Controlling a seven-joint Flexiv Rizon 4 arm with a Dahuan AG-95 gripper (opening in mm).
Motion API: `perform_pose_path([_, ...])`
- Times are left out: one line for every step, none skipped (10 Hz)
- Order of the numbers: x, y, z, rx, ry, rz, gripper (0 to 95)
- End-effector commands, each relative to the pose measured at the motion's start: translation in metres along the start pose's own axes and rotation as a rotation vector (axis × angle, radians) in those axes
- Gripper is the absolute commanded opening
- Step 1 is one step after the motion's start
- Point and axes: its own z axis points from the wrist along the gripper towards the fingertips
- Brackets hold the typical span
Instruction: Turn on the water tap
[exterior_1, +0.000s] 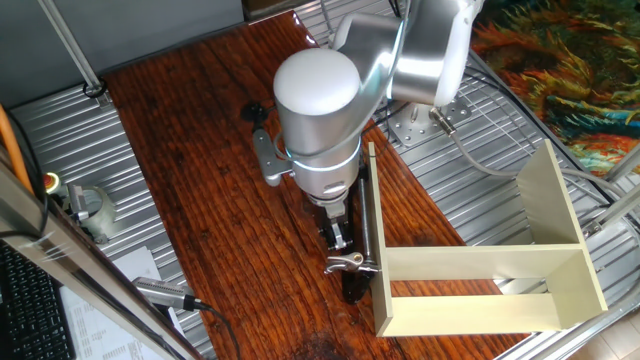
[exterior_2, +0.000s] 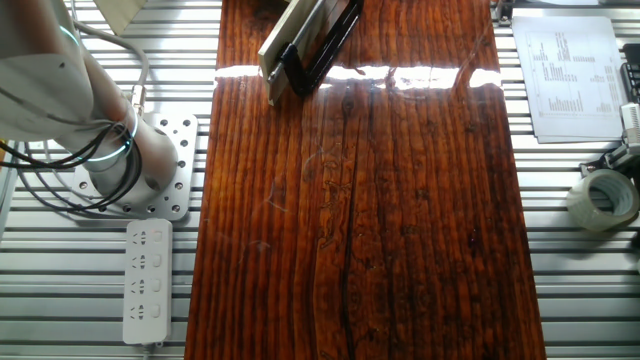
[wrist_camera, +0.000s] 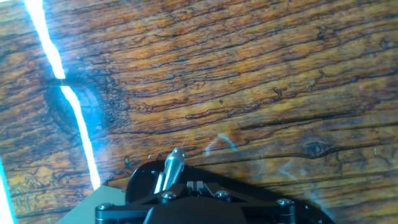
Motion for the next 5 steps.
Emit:
perform_pose_path([0.000, 0.001, 0.003, -0.008, 0.003, 0.025, 0.0])
perform_pose_path([0.000, 0.003, 0.005, -0.011, 0.002, 0.030, 0.0])
perform_pose_path([-0.001, 0.006, 0.007, -0.012, -0.001, 0.040, 0.0])
perform_pose_path([-0.002, 0.008, 0.009, -0.011, -0.001, 0.043, 0.0])
perform_pose_path([0.000, 0.010, 0.014, -0.011, -0.004, 0.044, 0.0])
